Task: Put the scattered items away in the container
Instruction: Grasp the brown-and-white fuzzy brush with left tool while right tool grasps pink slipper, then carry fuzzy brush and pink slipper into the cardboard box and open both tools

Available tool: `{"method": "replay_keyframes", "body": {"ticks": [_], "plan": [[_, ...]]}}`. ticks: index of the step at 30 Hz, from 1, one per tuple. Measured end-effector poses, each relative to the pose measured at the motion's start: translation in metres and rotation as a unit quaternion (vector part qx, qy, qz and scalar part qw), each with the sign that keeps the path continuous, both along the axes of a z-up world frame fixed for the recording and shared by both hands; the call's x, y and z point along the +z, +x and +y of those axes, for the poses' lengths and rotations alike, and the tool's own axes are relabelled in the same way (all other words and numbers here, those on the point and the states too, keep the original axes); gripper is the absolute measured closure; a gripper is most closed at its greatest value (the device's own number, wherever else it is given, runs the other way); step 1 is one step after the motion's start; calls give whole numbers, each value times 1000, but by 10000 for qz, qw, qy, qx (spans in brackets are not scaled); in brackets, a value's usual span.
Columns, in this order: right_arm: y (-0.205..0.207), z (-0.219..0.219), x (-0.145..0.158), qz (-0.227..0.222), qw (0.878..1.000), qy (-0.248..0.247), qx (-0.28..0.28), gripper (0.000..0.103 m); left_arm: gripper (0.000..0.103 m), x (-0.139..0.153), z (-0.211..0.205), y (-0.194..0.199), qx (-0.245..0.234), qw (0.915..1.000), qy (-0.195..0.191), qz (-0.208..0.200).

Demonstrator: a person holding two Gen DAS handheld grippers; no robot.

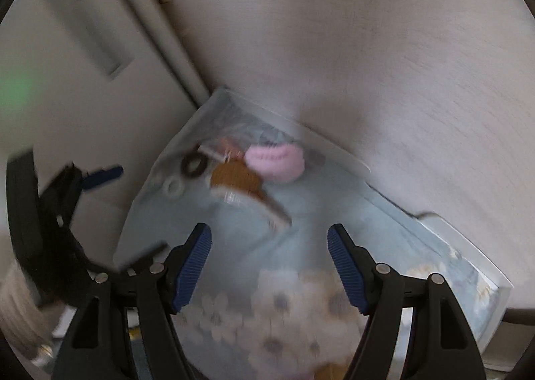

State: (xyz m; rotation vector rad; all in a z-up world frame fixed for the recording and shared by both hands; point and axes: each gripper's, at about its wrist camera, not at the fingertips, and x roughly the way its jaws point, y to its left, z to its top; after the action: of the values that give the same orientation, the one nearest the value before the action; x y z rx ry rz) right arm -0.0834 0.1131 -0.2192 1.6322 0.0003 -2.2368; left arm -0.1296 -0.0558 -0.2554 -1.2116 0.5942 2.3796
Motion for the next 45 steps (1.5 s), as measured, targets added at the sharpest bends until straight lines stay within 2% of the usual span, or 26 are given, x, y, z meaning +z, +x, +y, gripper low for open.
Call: {"method": "replay_keyframes", "body": {"ticks": [3,6,8,11,13,15,18,19,20,21,24,29,32,38,45], "plan": [[-34,-1,-31,-703,9950,-428,-573,35,4,-19,11,-20,-213,9997,16,65],[-54,1,-66,-1229,9777,-963,-1407,35,4,-31,17,-32,-304,9993,-2,233],[-61,3,-81,-1398,9653,-1199,-1853,35,4,-38,19,-38,-352,9991,93,196],[-68,6,-102,-1581,9396,-1720,-2502,35,4,-45,21,-44,-395,9990,182,122],[-72,5,-113,-1687,9291,-1809,-2748,35,4,-50,22,-46,-439,9988,213,82],[-76,0,-123,-1767,9240,-1837,-2850,35,5,-52,22,-46,-517,9983,269,45],[-79,-4,-129,-1738,9224,-1894,-2884,35,19,-54,24,-46,-655,9971,375,-22],[-79,-5,-129,-1705,9232,-1875,-2889,35,28,-55,24,-47,-689,9969,389,-48],[-78,-6,-129,-1674,9241,-1864,-2886,39,39,-56,26,-47,-741,9963,415,-96],[-77,-7,-129,-1643,9255,-1836,-2878,49,45,-57,27,-48,-769,9960,427,-129],[-74,-7,-131,-1599,9268,-1865,-2841,64,51,-58,28,-47,-826,9953,481,-122],[-68,-6,-133,-1617,9223,-2121,-2798,76,70,-50,21,-51,-741,9942,761,-190],[-64,-5,-129,-1517,9218,-2219,-2795,80,75,-45,20,-52,-711,9937,842,-200],[-60,-5,-117,-1327,9206,-2401,-2778,81,77,-35,21,-51,-654,9928,983,-217],[-47,16,-86,-984,9169,-2655,-2815,81,77,-5,11,-49,-468,9909,1248,-162]]}}
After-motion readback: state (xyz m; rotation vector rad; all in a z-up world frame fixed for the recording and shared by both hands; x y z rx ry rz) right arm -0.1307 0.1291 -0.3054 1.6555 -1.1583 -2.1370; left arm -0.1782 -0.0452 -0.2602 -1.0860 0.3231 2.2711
